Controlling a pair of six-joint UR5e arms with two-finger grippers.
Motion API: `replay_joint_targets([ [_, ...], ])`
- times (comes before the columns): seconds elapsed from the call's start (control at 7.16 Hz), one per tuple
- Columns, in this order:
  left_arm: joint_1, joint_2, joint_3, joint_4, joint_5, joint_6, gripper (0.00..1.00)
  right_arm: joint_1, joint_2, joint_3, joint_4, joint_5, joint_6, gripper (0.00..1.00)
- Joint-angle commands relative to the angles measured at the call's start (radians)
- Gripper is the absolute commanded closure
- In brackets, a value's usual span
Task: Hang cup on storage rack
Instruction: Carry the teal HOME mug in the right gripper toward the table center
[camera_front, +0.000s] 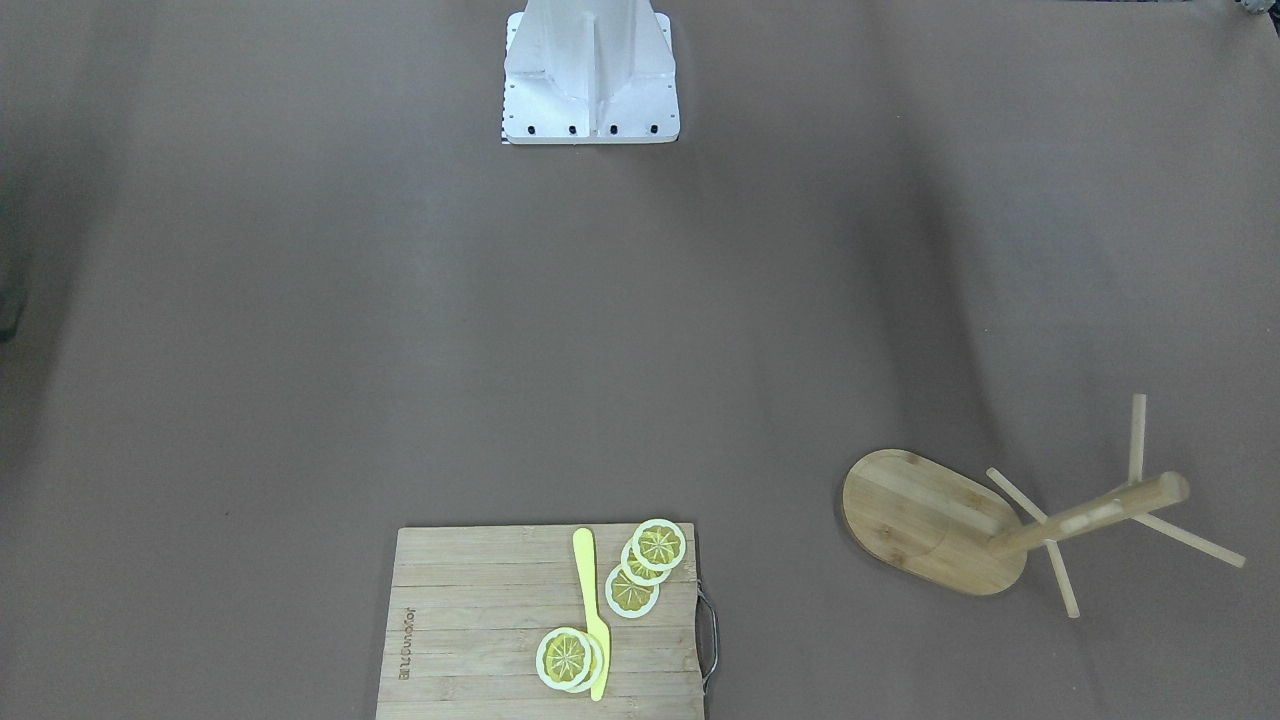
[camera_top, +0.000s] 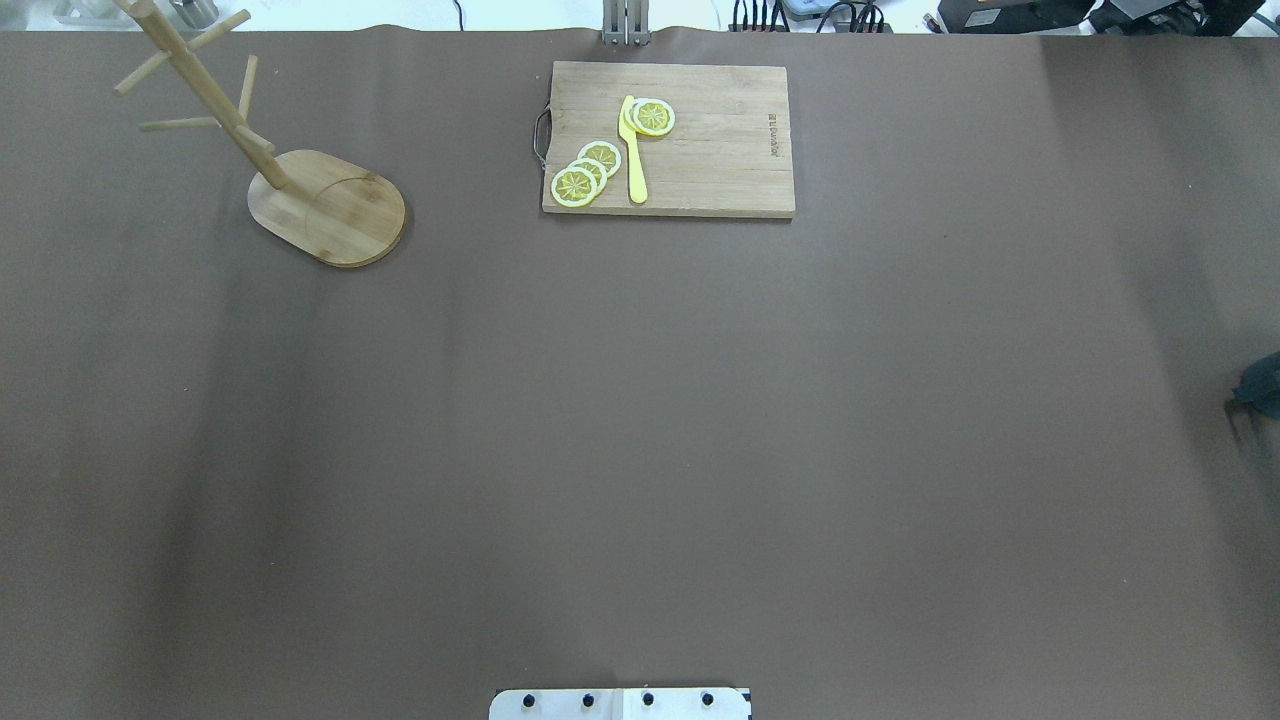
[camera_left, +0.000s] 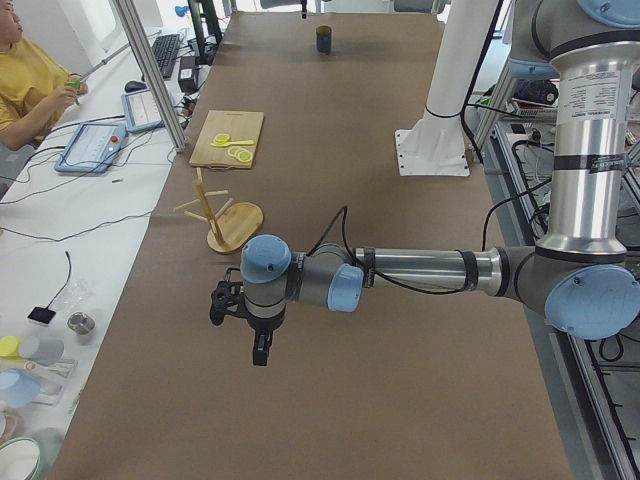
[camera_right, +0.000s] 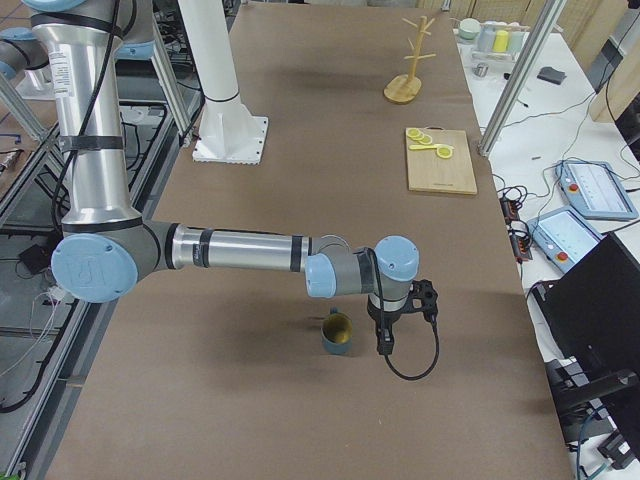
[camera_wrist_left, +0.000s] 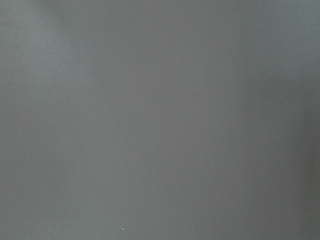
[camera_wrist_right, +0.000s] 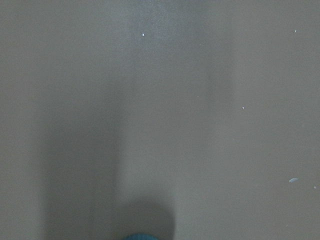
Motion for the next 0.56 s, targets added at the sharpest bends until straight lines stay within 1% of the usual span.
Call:
replay_joint_targets([
  [0.0,0.001,0.028,-0.053,0.008,0.005,0.023,0.02,0.0,0.0,-0.002,0.004,0.023,0.001,0.0],
  [0.42,0.004,0.036,-0.057,0.006,-0.003,0.017,0.02,0.0,0.002,0.003,0.006,0.026,0.001,0.0],
])
